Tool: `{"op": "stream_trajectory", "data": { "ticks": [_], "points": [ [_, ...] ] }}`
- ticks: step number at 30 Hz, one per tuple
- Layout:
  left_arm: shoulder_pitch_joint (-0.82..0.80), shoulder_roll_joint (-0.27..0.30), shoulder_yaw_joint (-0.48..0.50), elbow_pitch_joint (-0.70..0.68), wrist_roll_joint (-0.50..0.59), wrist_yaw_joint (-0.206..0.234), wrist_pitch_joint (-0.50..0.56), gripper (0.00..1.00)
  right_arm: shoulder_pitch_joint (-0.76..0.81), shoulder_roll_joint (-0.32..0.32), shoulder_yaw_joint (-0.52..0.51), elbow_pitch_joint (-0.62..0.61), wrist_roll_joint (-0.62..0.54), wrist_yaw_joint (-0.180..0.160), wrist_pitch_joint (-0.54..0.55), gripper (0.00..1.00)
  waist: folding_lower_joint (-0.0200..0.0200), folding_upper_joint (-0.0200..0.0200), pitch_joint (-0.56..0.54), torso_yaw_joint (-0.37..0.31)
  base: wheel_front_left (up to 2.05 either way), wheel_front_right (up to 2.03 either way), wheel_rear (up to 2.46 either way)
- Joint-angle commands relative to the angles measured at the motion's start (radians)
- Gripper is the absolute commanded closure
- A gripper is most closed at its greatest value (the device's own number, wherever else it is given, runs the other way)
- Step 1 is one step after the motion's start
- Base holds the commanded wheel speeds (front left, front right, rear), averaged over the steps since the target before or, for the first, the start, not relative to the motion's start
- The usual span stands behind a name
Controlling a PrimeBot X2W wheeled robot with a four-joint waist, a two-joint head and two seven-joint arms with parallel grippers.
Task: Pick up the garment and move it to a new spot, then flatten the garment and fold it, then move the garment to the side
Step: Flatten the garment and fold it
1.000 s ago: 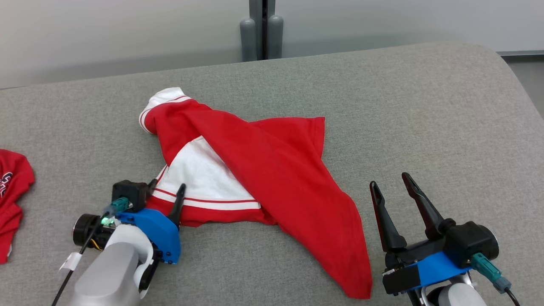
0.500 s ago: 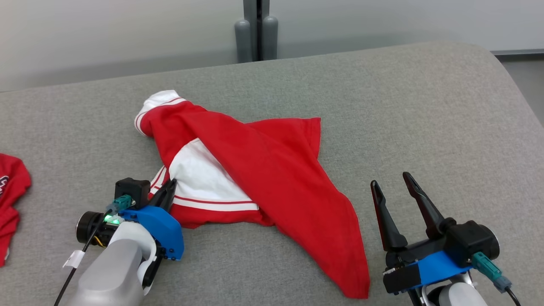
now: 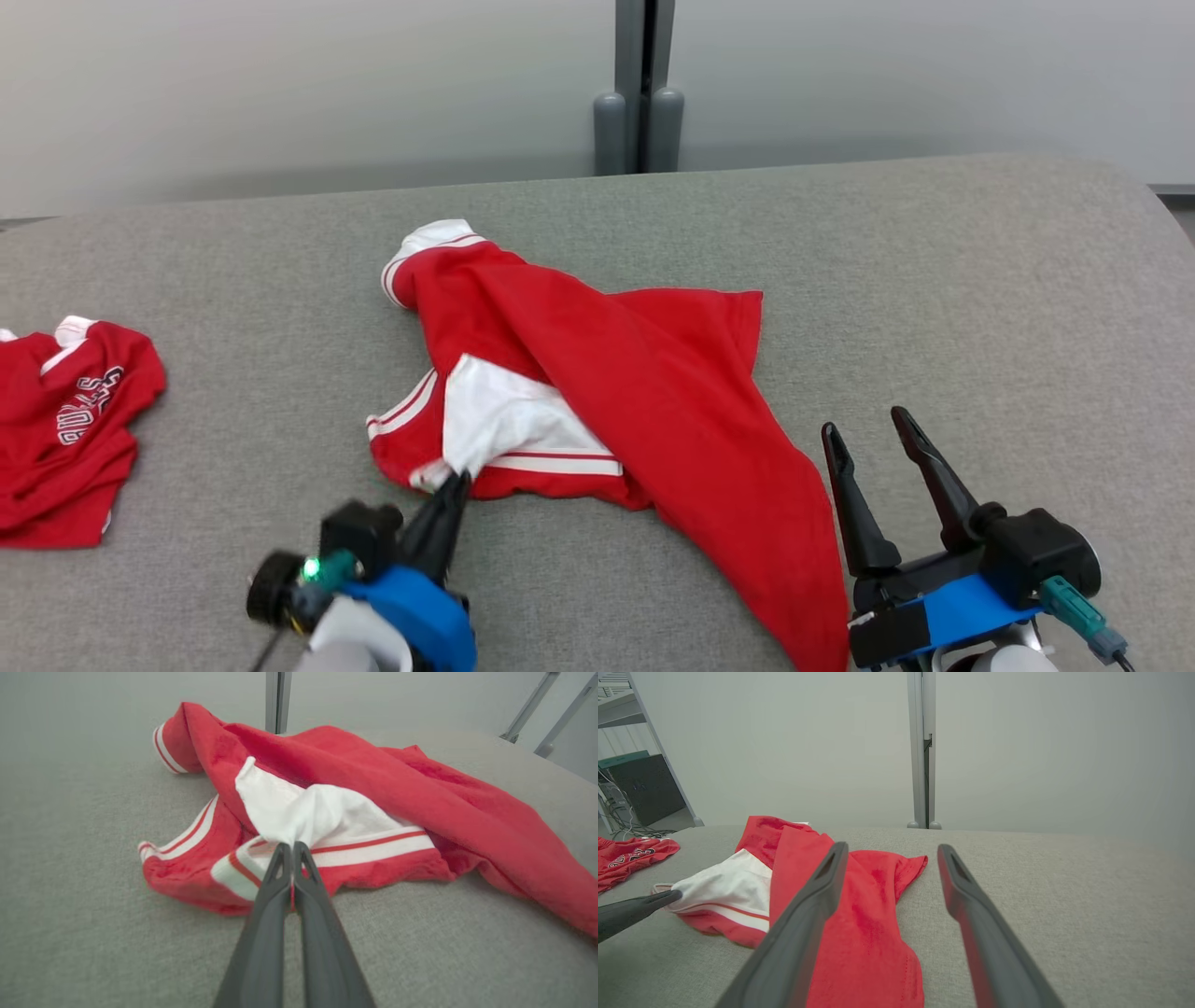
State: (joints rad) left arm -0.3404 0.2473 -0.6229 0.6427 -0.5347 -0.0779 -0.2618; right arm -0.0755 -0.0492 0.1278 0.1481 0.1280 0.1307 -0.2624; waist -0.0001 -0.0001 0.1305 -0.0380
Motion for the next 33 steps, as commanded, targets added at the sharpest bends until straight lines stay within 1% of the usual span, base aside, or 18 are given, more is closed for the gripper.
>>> {"op": "stream_trajectory", "data": {
  "ticks": [1,6,11,12,13,14,18,19,21,24,28,30,33],
  "points": [
    [0.050,0.000,0.000,-0.032,0.017,0.014,-0.004,1.00,0.010,-0.002,0.000,-0.002,0.006,0.000,-0.004,0.00,0.0001,0.0001,-0.001,0.008,0.00,0.00,0.00],
    [0.194,-0.005,0.011,-0.119,0.031,0.050,-0.004,1.00,0.019,-0.002,-0.007,-0.006,0.004,0.000,-0.004,0.00,0.0001,0.0001,0.001,0.026,0.00,0.00,0.00],
    [0.290,0.019,0.050,-0.153,0.043,0.096,-0.004,1.00,0.019,-0.002,-0.009,-0.001,0.006,0.000,-0.004,0.00,0.0001,0.0001,0.004,0.035,0.00,0.00,0.00],
    [0.299,0.017,0.061,-0.160,0.034,0.099,-0.004,1.00,0.018,-0.002,-0.012,-0.001,0.006,0.000,-0.004,0.00,0.0001,0.0001,0.004,0.038,0.00,0.00,0.00],
    [0.308,0.017,0.072,-0.169,0.031,0.096,-0.004,0.66,0.019,-0.002,-0.012,-0.001,0.007,0.000,-0.004,0.00,0.0001,0.0001,0.004,0.041,0.00,0.00,0.00],
    [0.312,0.018,0.084,-0.183,0.034,0.096,-0.004,0.00,0.020,-0.002,-0.012,0.001,0.008,0.000,-0.004,0.00,0.0001,0.0001,0.003,0.043,0.00,0.00,0.00],
    [0.321,0.015,0.160,-0.275,0.054,0.091,-0.004,0.00,0.014,-0.002,-0.008,0.009,0.012,0.000,-0.004,0.00,0.0001,0.0001,0.000,0.045,0.00,0.00,0.00],
    [0.321,0.015,0.160,-0.275,0.054,0.091,-0.004,0.00,0.014,-0.002,-0.008,0.009,0.012,0.000,-0.004,0.00,0.0001,0.0001,0.000,0.045,0.00,0.00,0.00],
    [0.316,0.010,0.205,-0.326,0.074,0.094,-0.004,0.00,0.007,-0.002,-0.006,0.010,0.014,0.000,-0.004,0.00,0.0001,0.0001,-0.001,0.041,0.00,0.00,0.00],
    [0.300,-0.001,0.260,-0.361,0.103,0.087,-0.004,0.00,0.000,-0.002,0.000,0.014,0.017,0.000,-0.004,0.00,0.0001,0.0001,-0.003,0.031,0.00,0.00,0.00],
    [0.259,-0.014,0.287,-0.347,0.133,0.065,-0.004,0.00,-0.003,-0.003,0.007,0.020,0.022,0.000,-0.004,0.00,0.0001,0.0001,-0.002,0.009,0.00,0.00,0.00],
    [0.236,-0.012,0.291,-0.326,0.148,0.058,-0.004,0.00,-0.007,-0.002,0.009,0.021,0.022,0.000,-0.004,0.00,0.0001,0.0001,-0.001,-0.005,0.00,0.00,0.00],
    [0.210,-0.007,0.289,-0.280,0.149,0.035,-0.004,0.00,-0.012,-0.003,0.008,0.021,0.025,0.000,-0.004,0.00,0.0001,0.0001,0.003,-0.025,0.00,0.00,0.00]
  ]
}}
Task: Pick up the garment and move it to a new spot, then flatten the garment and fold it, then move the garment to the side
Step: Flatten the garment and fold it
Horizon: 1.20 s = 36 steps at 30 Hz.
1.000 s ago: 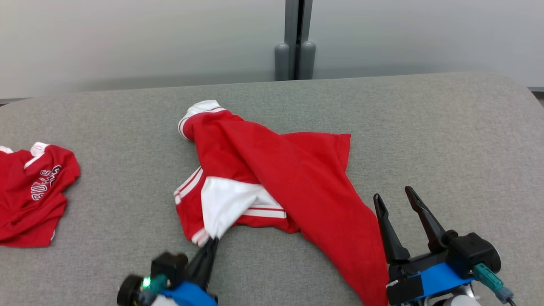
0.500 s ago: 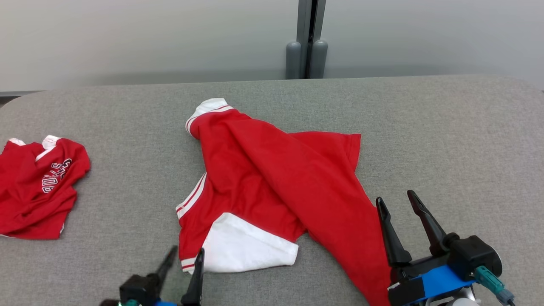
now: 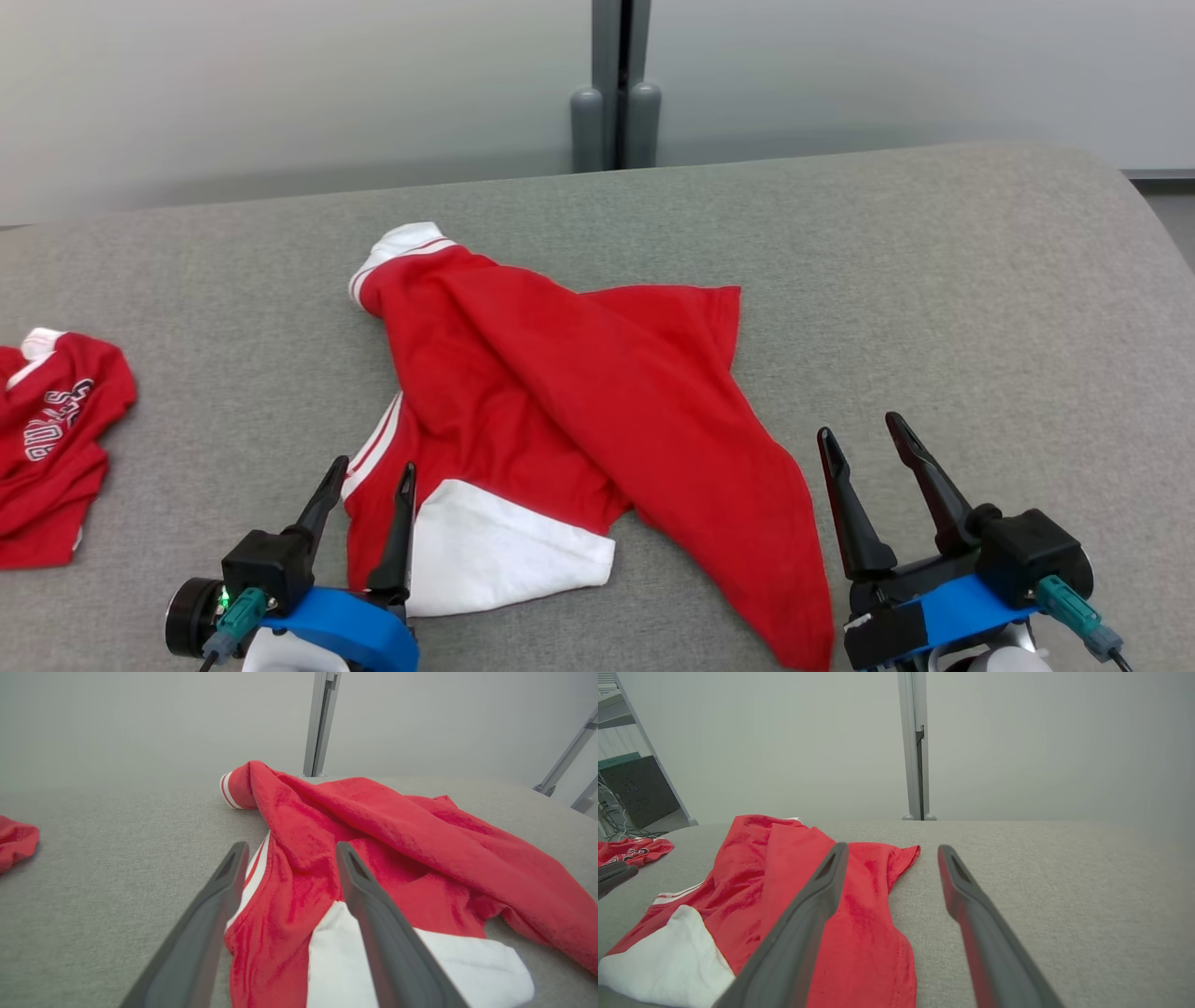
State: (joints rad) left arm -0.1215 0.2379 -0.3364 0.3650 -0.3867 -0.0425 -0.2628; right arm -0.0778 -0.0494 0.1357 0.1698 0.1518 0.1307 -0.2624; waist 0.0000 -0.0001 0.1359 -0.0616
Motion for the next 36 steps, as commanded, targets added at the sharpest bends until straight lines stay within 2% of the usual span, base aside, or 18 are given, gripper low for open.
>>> {"op": "stream_trajectory", "data": {
  "ticks": [1,10,22,23,24,25,26,31,36],
  "points": [
    [-0.015,0.004,-0.002,0.017,0.000,-0.009,-0.002,0.00,-0.011,-0.002,0.000,-0.001,0.002,0.000,-0.004,0.00,0.0000,0.0001,0.000,-0.009,0.00,0.00,0.00],
    [-0.071,0.014,-0.063,0.166,-0.008,-0.060,0.028,0.00,-0.019,-0.002,-0.001,-0.006,0.009,0.000,-0.004,0.00,0.0000,0.0001,0.023,-0.048,0.00,0.00,0.00],
    [-0.163,0.002,-0.141,0.309,-0.006,-0.083,0.026,0.00,-0.026,-0.002,0.001,-0.004,0.004,0.000,-0.004,0.00,0.0000,0.0001,0.032,-0.066,0.00,0.00,0.00],
    [-0.171,-0.001,-0.148,0.325,-0.010,-0.083,0.027,0.04,-0.027,-0.002,0.002,-0.003,0.005,0.000,-0.004,0.00,0.0000,0.0001,0.032,-0.067,0.00,0.00,0.00],
    [-0.180,-0.001,-0.156,0.337,-0.008,-0.085,0.028,0.61,-0.026,-0.002,0.004,-0.002,0.004,0.000,-0.004,0.00,0.0000,0.0001,0.031,-0.068,0.00,0.00,0.00],
    [-0.190,-0.002,-0.165,0.348,-0.003,-0.086,0.025,0.96,-0.025,-0.002,0.004,-0.001,0.004,0.000,-0.004,0.00,0.0000,0.0001,0.030,-0.069,0.00,0.00,0.00],
    [-0.199,-0.006,-0.173,0.357,-0.004,-0.087,0.022,1.00,-0.023,-0.002,0.004,-0.001,0.002,0.000,-0.004,0.00,0.0000,0.0001,0.029,-0.069,0.00,0.00,0.00],
    [-0.211,-0.014,-0.205,0.379,-0.009,-0.090,0.009,1.00,-0.006,-0.002,-0.006,0.000,-0.002,0.000,-0.004,0.00,0.0000,0.0001,0.019,-0.056,0.00,0.00,0.00],
    [-0.165,-0.017,-0.239,0.330,-0.003,-0.090,0.001,1.00,0.004,-0.002,-0.008,0.009,0.002,0.000,-0.004,0.00,0.0000,0.0001,-0.003,-0.032,0.00,0.00,0.00]
  ]
}}
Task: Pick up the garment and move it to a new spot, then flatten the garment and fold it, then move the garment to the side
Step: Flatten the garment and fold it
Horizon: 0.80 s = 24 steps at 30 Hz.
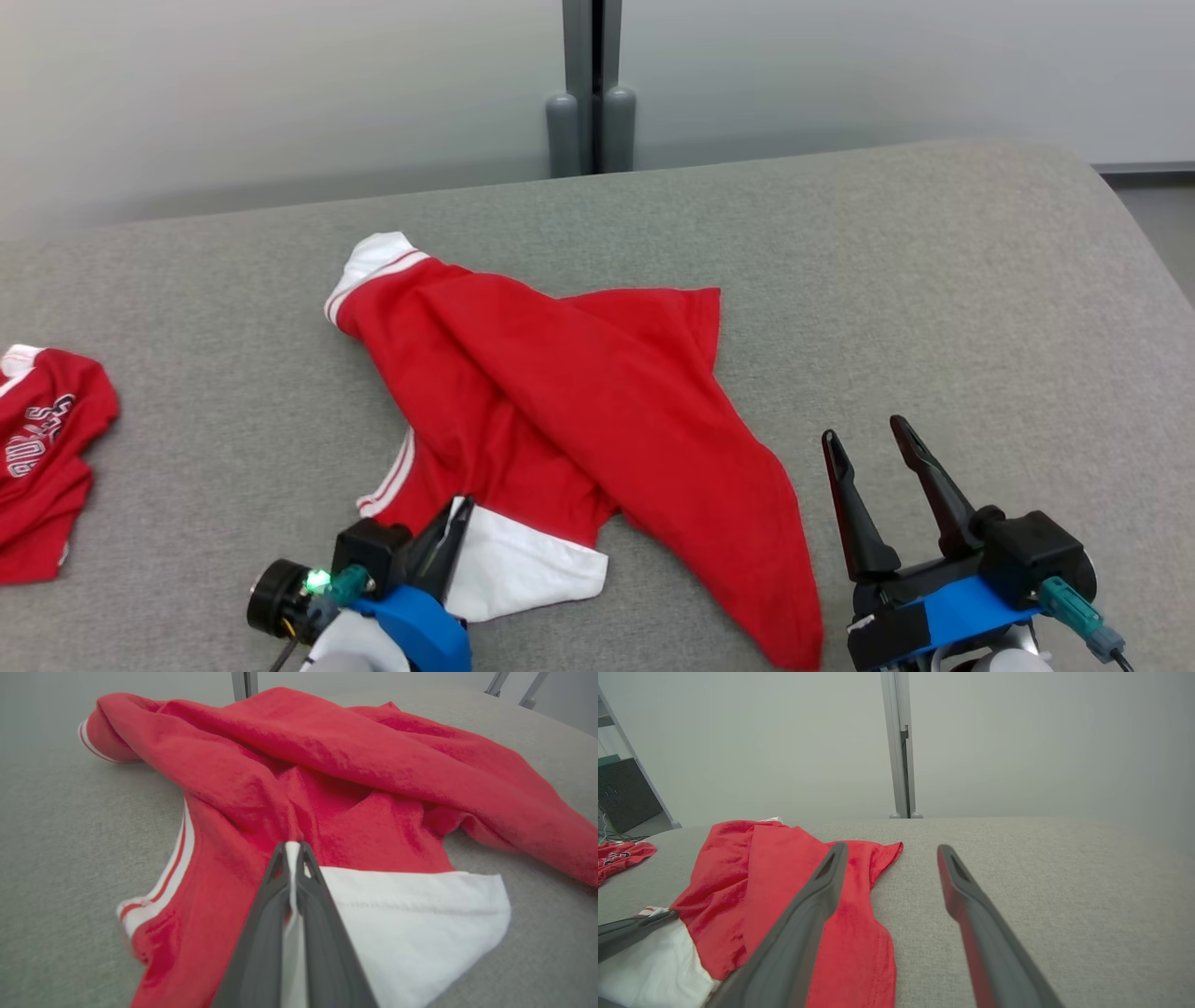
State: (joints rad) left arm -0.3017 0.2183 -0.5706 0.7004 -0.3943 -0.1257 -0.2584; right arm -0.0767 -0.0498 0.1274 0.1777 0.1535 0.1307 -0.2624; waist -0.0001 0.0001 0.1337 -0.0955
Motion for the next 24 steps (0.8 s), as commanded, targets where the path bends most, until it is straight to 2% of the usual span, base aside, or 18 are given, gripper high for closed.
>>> {"op": "stream_trajectory", "data": {
  "ticks": [1,8,15,17,18,21,24],
  "points": [
    [0.027,0.005,-0.008,-0.020,0.006,-0.007,-0.005,1.00,0.006,-0.002,0.001,0.001,0.002,0.000,-0.004,0.00,0.0001,-0.0001,-0.006,0.008,0.00,0.00,0.00],
    [0.138,0.029,-0.051,-0.140,0.031,0.000,-0.006,1.00,0.024,-0.002,0.009,0.006,0.005,0.000,-0.004,0.00,0.0001,-0.0001,-0.030,0.050,0.00,0.00,0.00],
    [0.233,0.038,-0.101,-0.220,0.005,-0.003,0.021,1.00,0.031,-0.002,0.007,0.007,0.003,0.000,-0.004,0.00,0.0001,-0.0001,-0.034,0.072,0.00,0.00,0.00],
    [0.229,0.041,-0.088,-0.263,0.009,0.012,0.010,0.66,0.030,-0.002,0.005,0.007,0.004,0.000,-0.004,0.00,0.0001,-0.0001,-0.032,0.077,0.00,0.00,0.00],
    [0.219,0.044,-0.076,-0.288,0.016,0.022,0.006,0.00,0.029,-0.002,0.004,0.008,0.003,0.000,-0.004,0.00,0.0001,-0.0001,-0.031,0.079,0.00,0.00,0.00],
    [0.183,0.059,-0.026,-0.405,0.034,0.049,-0.005,0.00,0.025,-0.002,0.005,0.009,0.004,0.000,-0.004,0.00,0.0001,-0.0001,-0.027,0.081,0.00,0.00,0.00],
    [0.137,0.075,0.021,-0.454,0.041,0.069,-0.006,0.00,0.012,-0.002,0.014,0.013,0.006,0.000,-0.004,0.00,0.0001,-0.0001,-0.022,0.070,0.00,0.00,0.00]
  ]
}}
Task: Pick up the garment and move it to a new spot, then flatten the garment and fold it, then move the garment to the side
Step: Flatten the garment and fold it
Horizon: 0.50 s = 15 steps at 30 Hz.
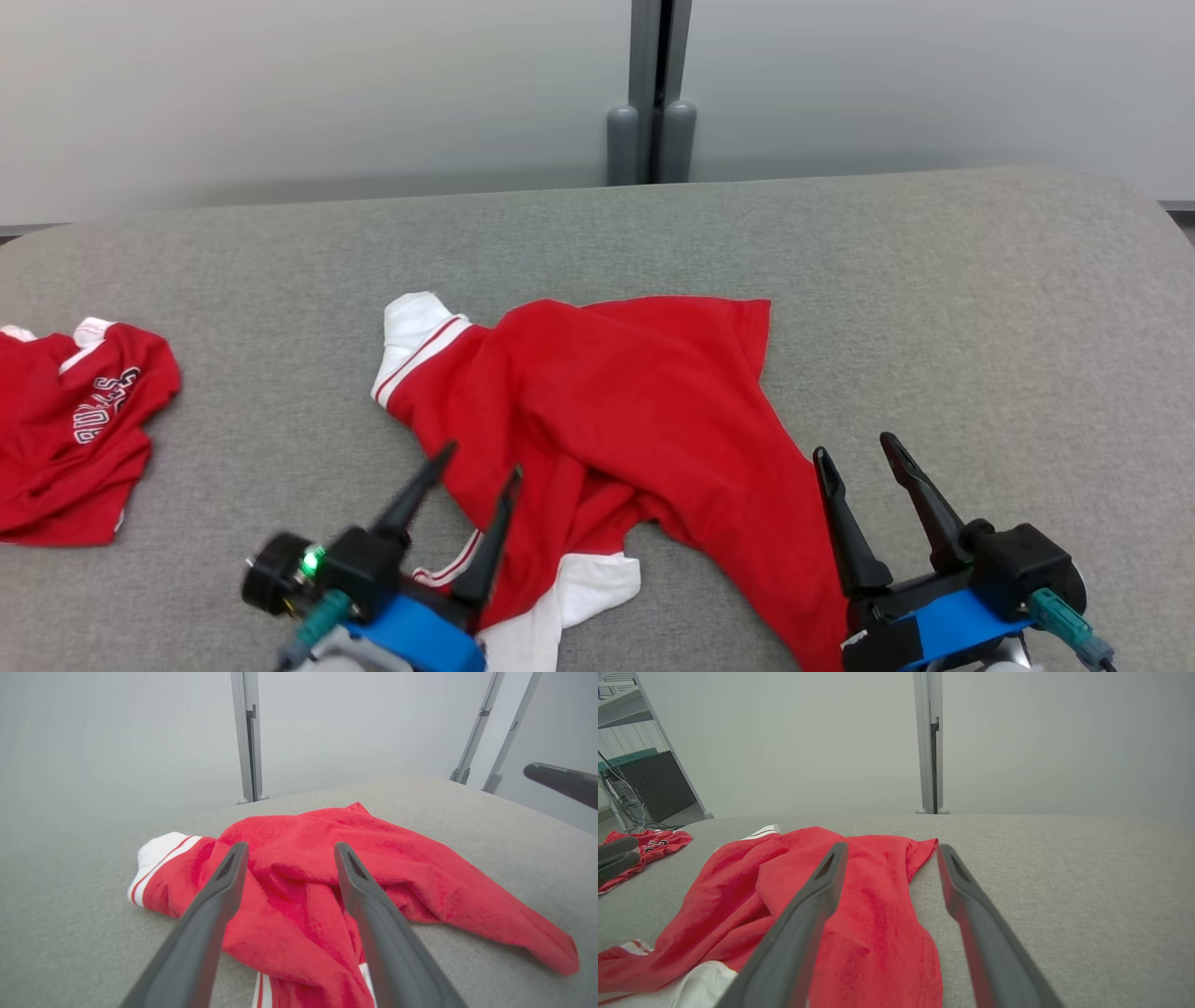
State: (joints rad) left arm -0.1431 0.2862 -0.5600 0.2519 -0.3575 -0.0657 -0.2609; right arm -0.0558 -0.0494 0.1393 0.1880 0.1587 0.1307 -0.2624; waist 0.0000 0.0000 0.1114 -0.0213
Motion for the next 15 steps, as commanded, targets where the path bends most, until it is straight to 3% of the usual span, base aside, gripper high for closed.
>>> {"op": "stream_trajectory", "data": {
  "ticks": [1,10,15],
  "points": [
    [-0.038,0.014,0.027,-0.011,0.005,0.014,-0.004,0.00,-0.013,-0.002,0.005,0.004,0.002,0.000,-0.004,0.00,0.0000,0.0000,0.002,-0.010,0.00,0.00,0.00],
    [-0.162,0.046,0.115,0.070,-0.025,0.059,0.068,0.00,-0.038,-0.002,0.003,0.007,0.011,0.000,-0.004,0.00,0.0000,0.0000,0.034,-0.078,0.00,0.00,0.00],
    [-0.184,0.058,0.099,0.155,-0.019,0.058,0.131,0.00,-0.041,-0.002,-0.001,0.007,0.021,0.000,-0.004,0.00,0.0000,0.0000,0.048,-0.103,0.00,0.00,0.00]
  ]
}}
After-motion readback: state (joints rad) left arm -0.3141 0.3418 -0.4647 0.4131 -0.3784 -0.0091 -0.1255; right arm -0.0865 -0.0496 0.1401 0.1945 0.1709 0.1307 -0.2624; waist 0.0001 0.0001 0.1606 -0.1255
